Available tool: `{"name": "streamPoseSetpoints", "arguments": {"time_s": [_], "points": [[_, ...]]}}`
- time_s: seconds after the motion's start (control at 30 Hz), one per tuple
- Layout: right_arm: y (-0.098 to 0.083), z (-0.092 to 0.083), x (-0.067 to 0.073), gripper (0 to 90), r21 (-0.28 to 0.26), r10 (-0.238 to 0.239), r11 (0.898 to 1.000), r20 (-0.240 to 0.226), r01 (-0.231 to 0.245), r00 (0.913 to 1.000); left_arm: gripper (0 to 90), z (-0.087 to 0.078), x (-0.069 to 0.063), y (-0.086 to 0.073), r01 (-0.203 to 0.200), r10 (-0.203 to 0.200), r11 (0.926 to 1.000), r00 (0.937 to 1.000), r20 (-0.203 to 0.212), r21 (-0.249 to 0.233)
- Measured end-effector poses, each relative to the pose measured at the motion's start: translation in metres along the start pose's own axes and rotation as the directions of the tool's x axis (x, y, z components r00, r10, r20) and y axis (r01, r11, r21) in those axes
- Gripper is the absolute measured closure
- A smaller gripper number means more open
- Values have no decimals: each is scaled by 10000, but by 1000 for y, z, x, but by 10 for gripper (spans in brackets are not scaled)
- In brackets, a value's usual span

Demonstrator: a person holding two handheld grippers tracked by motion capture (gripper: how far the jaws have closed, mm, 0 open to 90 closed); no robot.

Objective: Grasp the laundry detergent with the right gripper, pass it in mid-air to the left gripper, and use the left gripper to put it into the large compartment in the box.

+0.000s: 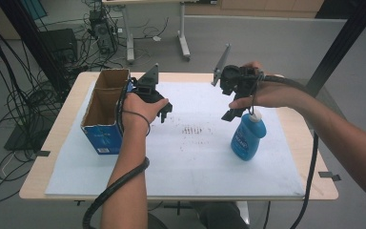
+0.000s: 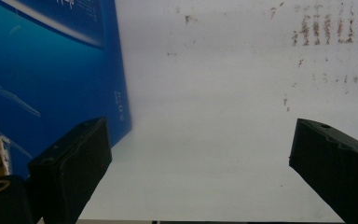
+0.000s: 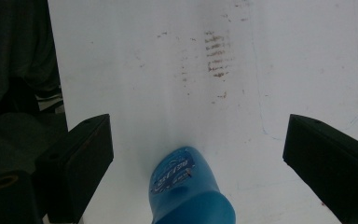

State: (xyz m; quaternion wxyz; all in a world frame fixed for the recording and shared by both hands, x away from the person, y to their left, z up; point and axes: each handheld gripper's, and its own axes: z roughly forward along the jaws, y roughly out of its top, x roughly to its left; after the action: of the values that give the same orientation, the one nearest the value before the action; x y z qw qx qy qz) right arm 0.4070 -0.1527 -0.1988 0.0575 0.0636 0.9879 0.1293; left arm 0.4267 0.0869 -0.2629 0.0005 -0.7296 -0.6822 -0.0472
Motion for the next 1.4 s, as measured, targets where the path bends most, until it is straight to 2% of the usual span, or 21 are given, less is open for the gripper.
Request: {"name": "streamPoseSetpoints", "arguments": {"time_s": [0.53,0.9,1.1,1.4], "points": [[-9,-6,2,84,18,102,9999,72,-102,9999,60,0,-3,-2,-36,36,10000,10000,10,-29],[-35,-16,3,84,16,452,9990,192,-452,9988,60,-5,-9,-2,-122,123,9998,9999,60,-167],[-56,-18,2,84,106,818,9966,220,-821,9964,59,-3,-10,-4,-122,122,9998,9999,10,-140],[-76,-21,2,84,194,1057,9941,312,-1063,9939,60,-2,-2,-7,5,-4,9999,10000,26,-108]]}}
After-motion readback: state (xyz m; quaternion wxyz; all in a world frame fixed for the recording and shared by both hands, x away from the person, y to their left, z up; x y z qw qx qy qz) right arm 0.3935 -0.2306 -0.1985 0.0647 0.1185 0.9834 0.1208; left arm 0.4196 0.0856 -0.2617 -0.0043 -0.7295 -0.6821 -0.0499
